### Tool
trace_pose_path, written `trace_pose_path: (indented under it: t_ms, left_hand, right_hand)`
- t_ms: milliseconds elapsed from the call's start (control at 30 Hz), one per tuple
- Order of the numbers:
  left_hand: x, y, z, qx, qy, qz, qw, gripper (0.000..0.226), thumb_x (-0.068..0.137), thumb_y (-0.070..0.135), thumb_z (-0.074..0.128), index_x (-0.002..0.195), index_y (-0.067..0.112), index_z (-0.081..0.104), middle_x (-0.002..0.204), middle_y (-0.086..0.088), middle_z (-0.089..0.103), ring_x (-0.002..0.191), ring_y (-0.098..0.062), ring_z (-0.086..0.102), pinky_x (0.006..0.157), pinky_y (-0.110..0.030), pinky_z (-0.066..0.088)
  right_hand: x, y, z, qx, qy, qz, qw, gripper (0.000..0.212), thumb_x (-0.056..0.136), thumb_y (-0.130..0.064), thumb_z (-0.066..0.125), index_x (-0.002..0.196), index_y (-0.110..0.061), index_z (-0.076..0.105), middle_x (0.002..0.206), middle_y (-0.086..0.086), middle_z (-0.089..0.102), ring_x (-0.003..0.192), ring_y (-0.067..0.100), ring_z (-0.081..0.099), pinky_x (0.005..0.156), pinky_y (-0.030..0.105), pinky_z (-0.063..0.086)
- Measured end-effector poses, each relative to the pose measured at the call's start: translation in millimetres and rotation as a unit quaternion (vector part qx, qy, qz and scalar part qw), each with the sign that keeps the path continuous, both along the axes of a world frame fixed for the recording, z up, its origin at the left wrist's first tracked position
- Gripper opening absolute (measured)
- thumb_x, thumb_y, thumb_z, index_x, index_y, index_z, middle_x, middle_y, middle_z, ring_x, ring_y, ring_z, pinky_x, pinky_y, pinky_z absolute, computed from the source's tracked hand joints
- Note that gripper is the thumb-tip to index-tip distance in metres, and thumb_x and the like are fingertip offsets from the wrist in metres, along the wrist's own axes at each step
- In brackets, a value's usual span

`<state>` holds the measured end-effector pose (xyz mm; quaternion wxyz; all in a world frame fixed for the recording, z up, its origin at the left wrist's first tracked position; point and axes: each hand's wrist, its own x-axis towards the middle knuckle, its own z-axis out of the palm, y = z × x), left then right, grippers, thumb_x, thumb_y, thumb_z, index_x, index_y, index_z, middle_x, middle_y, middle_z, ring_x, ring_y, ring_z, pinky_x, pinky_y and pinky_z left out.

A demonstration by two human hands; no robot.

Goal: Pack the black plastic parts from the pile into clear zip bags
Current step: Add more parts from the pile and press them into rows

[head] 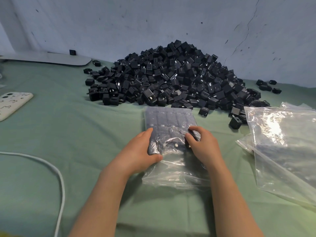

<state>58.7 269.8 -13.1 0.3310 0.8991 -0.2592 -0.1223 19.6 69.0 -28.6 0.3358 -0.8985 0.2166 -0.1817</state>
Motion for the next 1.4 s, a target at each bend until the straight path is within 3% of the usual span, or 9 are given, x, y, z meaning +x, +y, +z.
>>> trace_pose_path:
  t_ms: [267,400,500,600,867,1000,1133,1233,1400]
  left_hand:
    - [0.8,0.5,2.3,0.035,-0.005,-0.002,0.999,0.089,0.084,0.044,0.065,0.151,0.018,0.012,0.155,0.005,0.022,0.135,-0.014,0.034,0.105,-0.025,0.031]
    - [2.2,-3.8,1.7,-0.006,-0.016,0.056,0.998,0.054,0.092,0.038,0.055,0.136,0.014,0.037,0.134,-0.001,0.05,0.109,-0.013,0.049,0.084,-0.024,0.036]
    - [6.1,-8.2,0.5,-0.032,-0.026,0.113,0.993,0.049,0.094,0.028,0.051,0.14,0.014,0.037,0.125,-0.005,0.055,0.109,-0.021,0.056,0.093,-0.034,0.044]
    - [9.5,-10.9,-0.1,-0.034,-0.037,0.131,0.99,0.047,0.092,0.023,0.054,0.137,0.014,0.041,0.118,-0.004,0.058,0.104,-0.023,0.058,0.092,-0.038,0.046]
    - [12.0,-9.9,0.7,-0.05,-0.021,0.125,0.991,0.048,0.092,0.022,0.057,0.137,0.016,0.042,0.114,-0.001,0.058,0.1,-0.019,0.058,0.092,-0.036,0.046]
    - [2.9,-6.1,2.0,-0.065,-0.005,0.104,0.992,0.046,0.086,0.034,0.064,0.126,0.02,0.046,0.115,0.005,0.057,0.098,-0.012,0.056,0.083,-0.026,0.042]
    - [-9.9,-9.4,1.2,-0.017,-0.031,0.067,0.997,0.062,0.082,0.037,0.067,0.133,0.017,0.037,0.133,0.004,0.046,0.112,-0.011,0.046,0.084,-0.019,0.03]
    - [-15.1,-14.4,-0.7,-0.006,-0.047,0.08,0.996,0.063,0.086,0.034,0.062,0.137,0.013,0.031,0.139,-0.001,0.04,0.124,-0.018,0.042,0.087,-0.022,0.031]
    - [-19.2,-17.6,-3.0,-0.019,-0.06,0.098,0.993,0.062,0.087,0.03,0.06,0.139,0.014,0.029,0.14,-0.002,0.041,0.125,-0.02,0.042,0.085,-0.022,0.03]
  right_hand:
    - [0.0,-0.4,-1.0,-0.001,-0.003,0.0,1.0,0.036,0.094,-0.03,0.056,0.129,-0.02,0.057,0.133,-0.002,0.056,0.122,0.017,0.049,0.091,0.024,0.034]
    - [0.9,-0.7,-1.5,-0.004,-0.003,0.001,1.0,0.036,0.094,-0.03,0.056,0.129,-0.02,0.057,0.133,-0.002,0.056,0.123,0.017,0.049,0.09,0.023,0.033]
    - [0.9,-1.0,-1.5,-0.002,-0.003,0.001,1.0,0.036,0.094,-0.03,0.056,0.129,-0.02,0.057,0.133,-0.002,0.056,0.123,0.017,0.048,0.093,0.025,0.035]
    - [0.8,-1.1,-1.9,0.002,-0.005,0.001,1.0,0.036,0.094,-0.03,0.056,0.129,-0.02,0.057,0.133,-0.002,0.056,0.123,0.017,0.049,0.09,0.023,0.033]
    - [1.5,-1.6,-2.6,0.002,-0.005,0.0,1.0,0.036,0.093,-0.03,0.057,0.128,-0.021,0.057,0.132,-0.001,0.057,0.122,0.017,0.049,0.088,0.022,0.032]
    - [1.0,-1.7,-2.3,0.003,-0.005,0.001,1.0,0.036,0.093,-0.03,0.057,0.128,-0.02,0.057,0.132,-0.002,0.057,0.122,0.017,0.049,0.089,0.023,0.033]
    - [1.2,-1.5,-2.4,0.0,-0.003,0.001,1.0,0.037,0.093,-0.031,0.057,0.129,-0.02,0.057,0.133,-0.002,0.056,0.123,0.017,0.049,0.089,0.023,0.033]
    - [0.9,-1.5,-2.4,0.001,-0.004,0.0,1.0,0.036,0.093,-0.031,0.057,0.128,-0.021,0.057,0.132,-0.002,0.056,0.122,0.017,0.049,0.088,0.023,0.032]
    - [1.8,-1.3,-2.6,0.0,-0.004,-0.002,1.0,0.036,0.093,-0.031,0.057,0.128,-0.02,0.058,0.132,-0.002,0.057,0.122,0.017,0.049,0.087,0.022,0.032]
